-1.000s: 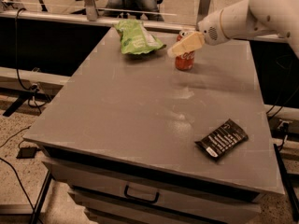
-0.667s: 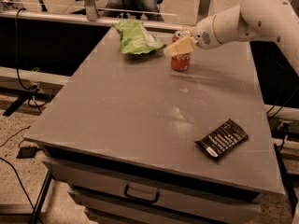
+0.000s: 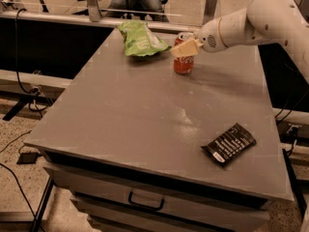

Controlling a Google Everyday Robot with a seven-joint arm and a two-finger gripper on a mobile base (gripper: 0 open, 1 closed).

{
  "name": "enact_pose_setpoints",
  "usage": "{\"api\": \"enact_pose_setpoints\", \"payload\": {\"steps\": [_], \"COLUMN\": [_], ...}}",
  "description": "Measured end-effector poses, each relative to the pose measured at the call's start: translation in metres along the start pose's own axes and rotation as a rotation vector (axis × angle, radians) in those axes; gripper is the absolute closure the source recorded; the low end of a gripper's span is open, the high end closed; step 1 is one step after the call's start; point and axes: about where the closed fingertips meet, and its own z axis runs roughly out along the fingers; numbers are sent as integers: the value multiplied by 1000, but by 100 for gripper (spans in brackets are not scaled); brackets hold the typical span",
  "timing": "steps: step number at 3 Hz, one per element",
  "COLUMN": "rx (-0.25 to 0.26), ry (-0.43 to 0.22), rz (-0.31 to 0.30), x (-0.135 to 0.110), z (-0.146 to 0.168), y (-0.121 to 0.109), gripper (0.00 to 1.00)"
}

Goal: Pick coke can

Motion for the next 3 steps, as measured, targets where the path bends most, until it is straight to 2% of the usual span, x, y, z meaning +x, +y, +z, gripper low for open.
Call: {"api": "enact_pose_setpoints", "payload": {"steps": [1,3], "rx": [-1,-2], "ry": [0,0], "rz": [0,0], "x": [0,-3], "z": [1,-1], "y": [0,0], "gripper": [100,100]}}
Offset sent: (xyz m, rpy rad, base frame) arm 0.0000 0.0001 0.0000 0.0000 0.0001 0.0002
